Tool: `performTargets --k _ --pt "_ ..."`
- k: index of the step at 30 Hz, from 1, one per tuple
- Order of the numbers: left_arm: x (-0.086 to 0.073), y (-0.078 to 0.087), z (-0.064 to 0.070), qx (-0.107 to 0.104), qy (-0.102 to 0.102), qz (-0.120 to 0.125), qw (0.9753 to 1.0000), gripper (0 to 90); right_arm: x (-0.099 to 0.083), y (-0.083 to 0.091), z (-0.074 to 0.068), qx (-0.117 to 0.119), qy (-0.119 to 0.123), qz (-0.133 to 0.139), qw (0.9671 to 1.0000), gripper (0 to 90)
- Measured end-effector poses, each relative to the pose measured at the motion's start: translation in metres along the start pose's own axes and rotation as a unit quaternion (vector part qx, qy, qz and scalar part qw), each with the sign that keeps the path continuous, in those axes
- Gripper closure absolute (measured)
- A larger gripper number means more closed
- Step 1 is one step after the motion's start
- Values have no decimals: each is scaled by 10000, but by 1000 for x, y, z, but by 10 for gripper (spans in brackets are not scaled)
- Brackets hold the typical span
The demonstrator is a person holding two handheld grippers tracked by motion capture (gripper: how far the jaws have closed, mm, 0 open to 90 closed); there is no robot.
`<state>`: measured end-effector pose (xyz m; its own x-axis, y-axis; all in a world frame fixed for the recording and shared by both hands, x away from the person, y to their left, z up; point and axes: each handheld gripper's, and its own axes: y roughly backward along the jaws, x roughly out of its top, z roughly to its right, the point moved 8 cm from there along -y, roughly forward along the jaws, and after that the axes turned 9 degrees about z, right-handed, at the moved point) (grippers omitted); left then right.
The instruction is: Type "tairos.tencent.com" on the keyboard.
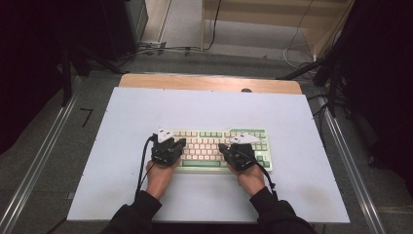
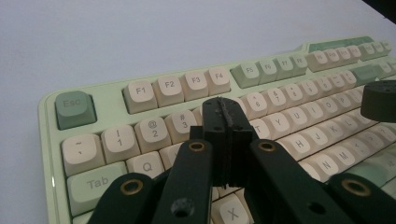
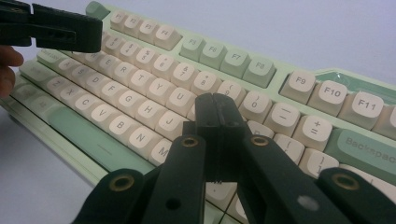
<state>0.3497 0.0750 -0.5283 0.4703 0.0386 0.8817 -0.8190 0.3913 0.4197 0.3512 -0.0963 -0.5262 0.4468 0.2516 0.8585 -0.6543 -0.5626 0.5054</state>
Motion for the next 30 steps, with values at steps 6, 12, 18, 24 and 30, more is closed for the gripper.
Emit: performTargets --k 6,12,18,24,30 --pt "0 0 0 4 -2 -4 10000 900 0 -1 -3 20 5 -12 10000 875" --pt "-1 0 0 1 7 -3 10000 900 1 -3 -6 52 8 3 10000 875" --pt "-1 -1 -1 -3 -5 -21 10000 900 1 -4 -7 63 26 -20 10000 875" --pt "-1 -1 -1 7 2 -24 10000 900 1 -6 -11 94 46 -25 9999 874" --pt "-2 -1 -1 3 -3 -34 10000 900 1 -7 -13 124 62 -33 9999 875"
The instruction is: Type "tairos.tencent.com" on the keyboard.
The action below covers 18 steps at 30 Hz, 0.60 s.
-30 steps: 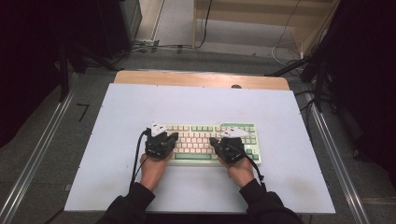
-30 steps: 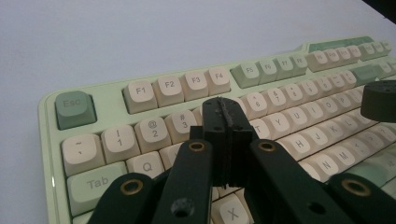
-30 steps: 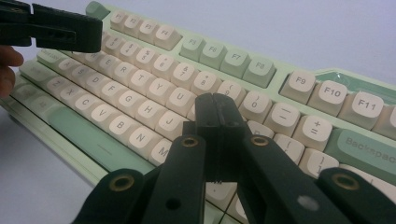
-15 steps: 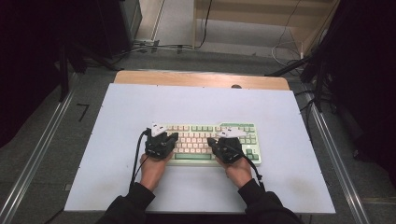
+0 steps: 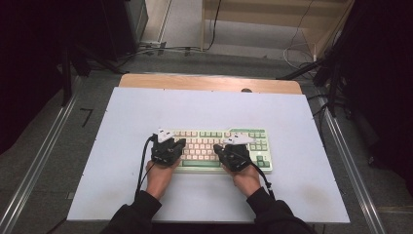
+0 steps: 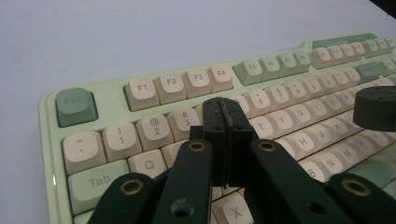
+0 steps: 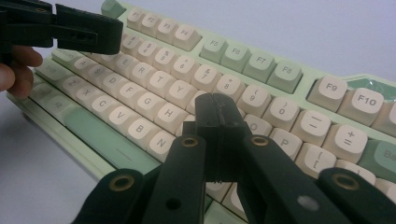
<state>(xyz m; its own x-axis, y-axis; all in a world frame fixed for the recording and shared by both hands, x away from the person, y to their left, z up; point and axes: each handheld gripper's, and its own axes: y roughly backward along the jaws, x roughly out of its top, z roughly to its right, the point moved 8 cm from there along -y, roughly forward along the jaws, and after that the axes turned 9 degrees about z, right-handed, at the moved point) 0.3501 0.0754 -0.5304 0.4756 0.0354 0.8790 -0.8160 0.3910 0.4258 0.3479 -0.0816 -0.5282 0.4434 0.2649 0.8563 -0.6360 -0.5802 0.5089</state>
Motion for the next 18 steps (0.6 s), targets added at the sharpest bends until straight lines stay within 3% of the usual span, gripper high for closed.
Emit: performTargets --k 18 --pt "1 1 -2 41 6 35 10000 900 -3 -6 -11 123 102 -66 9999 875"
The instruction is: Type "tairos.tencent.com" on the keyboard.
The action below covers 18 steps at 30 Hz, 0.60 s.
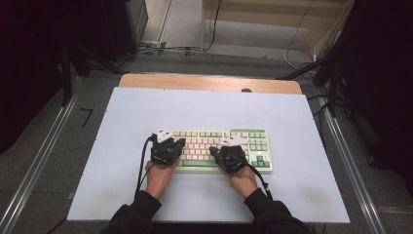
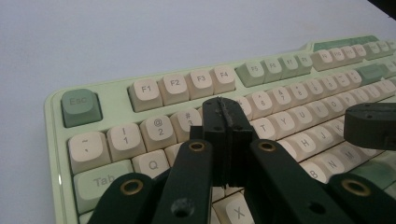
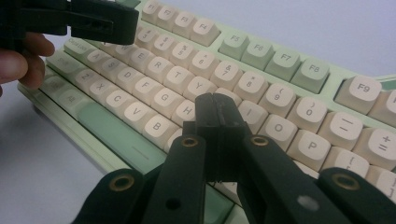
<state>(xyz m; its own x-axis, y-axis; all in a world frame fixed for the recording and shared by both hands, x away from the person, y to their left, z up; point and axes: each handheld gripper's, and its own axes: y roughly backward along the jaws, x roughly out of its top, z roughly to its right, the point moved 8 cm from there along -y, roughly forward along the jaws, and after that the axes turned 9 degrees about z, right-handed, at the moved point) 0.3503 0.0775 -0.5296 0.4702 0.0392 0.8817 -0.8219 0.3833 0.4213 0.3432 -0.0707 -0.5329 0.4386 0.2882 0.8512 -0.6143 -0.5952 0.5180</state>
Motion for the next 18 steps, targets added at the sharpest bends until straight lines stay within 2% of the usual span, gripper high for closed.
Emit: performTargets --k 18 --pt "0 0 0 -5 -9 -16 10000 900 -4 -5 -11 123 82 -70 9999 875"
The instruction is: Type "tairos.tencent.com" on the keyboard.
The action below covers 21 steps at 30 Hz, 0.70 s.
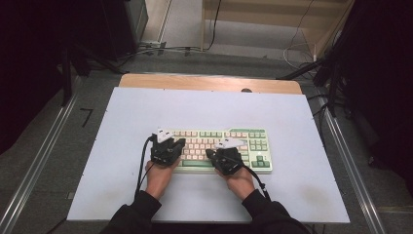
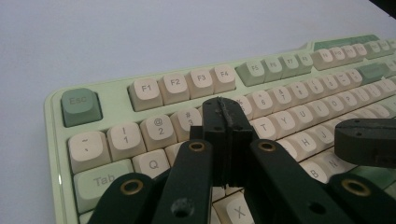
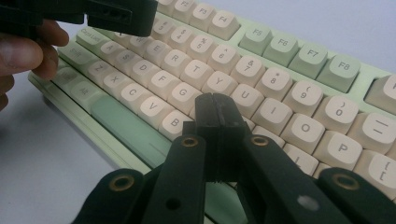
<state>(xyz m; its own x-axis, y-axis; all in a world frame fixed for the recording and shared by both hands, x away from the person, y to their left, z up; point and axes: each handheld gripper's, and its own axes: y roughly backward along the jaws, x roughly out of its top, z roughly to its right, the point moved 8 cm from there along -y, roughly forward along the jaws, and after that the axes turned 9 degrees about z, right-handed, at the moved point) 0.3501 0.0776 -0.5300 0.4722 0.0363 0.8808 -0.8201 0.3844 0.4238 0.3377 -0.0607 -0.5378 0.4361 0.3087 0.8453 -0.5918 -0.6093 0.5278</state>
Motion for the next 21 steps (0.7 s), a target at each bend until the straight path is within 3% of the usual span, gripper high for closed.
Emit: performTargets --k 21 --pt "-1 0 1 -23 -12 -31 10000 900 -6 -4 -4 30 111 -117 9999 875"
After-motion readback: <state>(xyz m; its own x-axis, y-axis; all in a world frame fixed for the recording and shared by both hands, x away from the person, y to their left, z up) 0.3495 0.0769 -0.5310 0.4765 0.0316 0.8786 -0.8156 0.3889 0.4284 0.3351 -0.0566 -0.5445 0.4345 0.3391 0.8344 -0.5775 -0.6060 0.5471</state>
